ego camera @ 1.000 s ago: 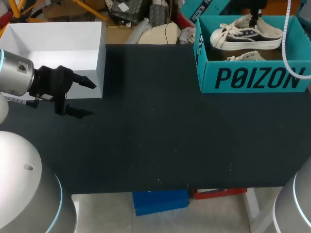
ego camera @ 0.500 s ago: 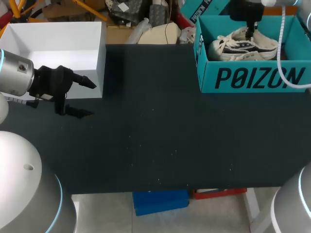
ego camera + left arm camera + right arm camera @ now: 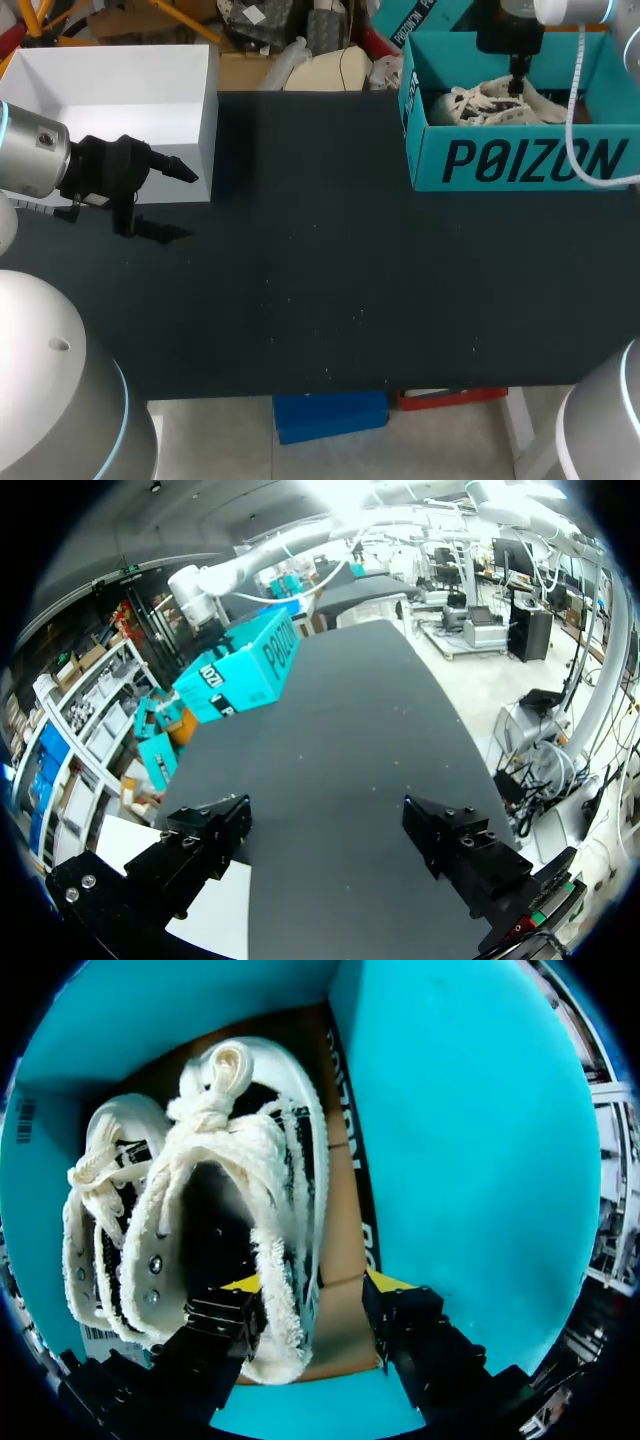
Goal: Take the shoe out of the shoebox, open the shoe tongue, remove and reinsert the insole, then place the shoe into the shoebox
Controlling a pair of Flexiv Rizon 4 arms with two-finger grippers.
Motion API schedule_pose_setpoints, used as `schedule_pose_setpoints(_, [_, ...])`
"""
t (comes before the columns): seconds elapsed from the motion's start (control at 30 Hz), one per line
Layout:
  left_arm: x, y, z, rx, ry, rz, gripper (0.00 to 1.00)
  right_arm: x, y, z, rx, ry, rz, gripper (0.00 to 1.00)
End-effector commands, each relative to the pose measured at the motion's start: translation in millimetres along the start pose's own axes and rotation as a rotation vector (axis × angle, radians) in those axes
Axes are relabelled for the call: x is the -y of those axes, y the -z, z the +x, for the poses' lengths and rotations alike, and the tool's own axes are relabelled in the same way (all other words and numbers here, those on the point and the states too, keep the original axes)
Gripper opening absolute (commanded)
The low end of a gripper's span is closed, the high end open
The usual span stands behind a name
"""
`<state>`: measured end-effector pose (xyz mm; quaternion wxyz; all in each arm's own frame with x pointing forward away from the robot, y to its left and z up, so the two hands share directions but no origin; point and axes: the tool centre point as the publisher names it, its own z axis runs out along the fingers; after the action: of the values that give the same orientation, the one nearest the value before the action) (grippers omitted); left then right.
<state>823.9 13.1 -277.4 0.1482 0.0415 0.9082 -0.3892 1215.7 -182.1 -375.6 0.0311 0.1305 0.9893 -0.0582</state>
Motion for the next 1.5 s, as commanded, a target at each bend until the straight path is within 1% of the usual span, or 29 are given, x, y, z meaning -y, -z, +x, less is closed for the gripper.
schedule_pose_setpoints(0.03, [0, -2, 1.0, 0.005, -0.001, -0.002, 1.0, 3.4, 20, 4.7, 0.004, -0.009, 0.014, 1.0])
schedule_pose_setpoints(0.07, [0, -2, 1.0, 0.005, -0.001, -0.002, 1.0, 4.9, 25, 6.2, 0.01, -0.014, 0.016, 1.0])
schedule_pose_setpoints(0.1, [0, -2, 1.0, 0.005, -0.001, -0.002, 1.0, 6.2, 31, 7.5, 0.016, -0.019, 0.015, 0.89])
schedule_pose_setpoints(0.13, [0, -2, 1.0, 0.005, -0.001, -0.002, 1.0, 7.8, 37, 9.1, 0.022, -0.026, 0.02, 0.67])
schedule_pose_setpoints(0.17, [0, -2, 1.0, 0.005, -0.001, -0.002, 1.0, 8.9, 43, 10.7, 0.028, -0.032, 0.019, 0.59])
schedule_pose_setpoints(0.2, [0, -2, 1.0, 0.005, -0.001, -0.002, 1.0, 9.9, 49, 12.5, 0.038, -0.039, 0.022, 0.45])
schedule_pose_setpoints(0.27, [0, -2, 1.0, 0.005, -0.001, -0.002, 1.0, 10.1, 62, 16.6, 0.059, -0.05, 0.017, 0.4])
schedule_pose_setpoints(0.33, [0, -2, 1.0, 0.005, -0.001, -0.002, 1.0, 7.2, 79, 20.5, 0.098, -0.05, -0.001, 0.4])
schedule_pose_setpoints(0.4, [0, -2, 1.0, 0.005, -0.001, -0.002, 1.0, 2.9, 94, 26.3, 0.111, -0.041, -0.016, 0.4])
schedule_pose_setpoints(0.57, [0, -2, 1.0, 0.005, -0.001, -0.002, 1.0, -12.4, 135, 51.0, 0.143, -0.032, -0.029, 0.42])
schedule_pose_setpoints(0.63, [0, -2, 1.0, 0.005, -0.001, -0.002, 1.0, -18.3, 149, 63.7, 0.151, -0.034, -0.028, 0.45])
schedule_pose_setpoints(0.83, [0, -2, 1.0, 0.005, -0.001, -0.002, 1.0, -39.9, 187, 112.6, 0.152, -0.06, -0.026, 0.46])
schedule_pose_setpoints(0.97, [0, -2, 1.0, 0.005, -0.001, -0.002, 1.0, -57.0, 205, 149.1, 0.164, -0.084, -0.028, 0.46])
schedule_pose_setpoints(1.1, [0, -2, 1.0, 0.005, -0.001, -0.002, 1.0, -77.2, 215, 188.3, 0.171, -0.118, -0.043, 0.46])
schedule_pose_setpoints(1.17, [0, -2, 1.0, 0.005, -0.001, -0.002, 1.0, -86.4, 216, 208.9, 0.165, -0.146, -0.044, 0.47])
schedule_pose_setpoints(1.27, [0, -2, 1.0, 0.005, -0.001, -0.002, 1.0, -99.1, 213, 242.5, 0.147, -0.194, -0.05, 0.47])
schedule_pose_setpoints(1.33, [0, -2, 1.0, 0.005, -0.001, -0.002, 1.0, -104.9, 210, 257.9, 0.133, -0.21, -0.05, 0.47])
schedule_pose_setpoints(1.37, [0, -2, 1.0, 0.005, -0.001, -0.002, 1.0, -107.8, 207, 269.0, 0.129, -0.227, -0.05, 0.47])
schedule_pose_setpoints(1.5, [0, -2, 1.0, 0.005, -0.001, -0.002, 1.0, -115.0, 200, 298.0, 0.117, -0.287, -0.043, 0.46])
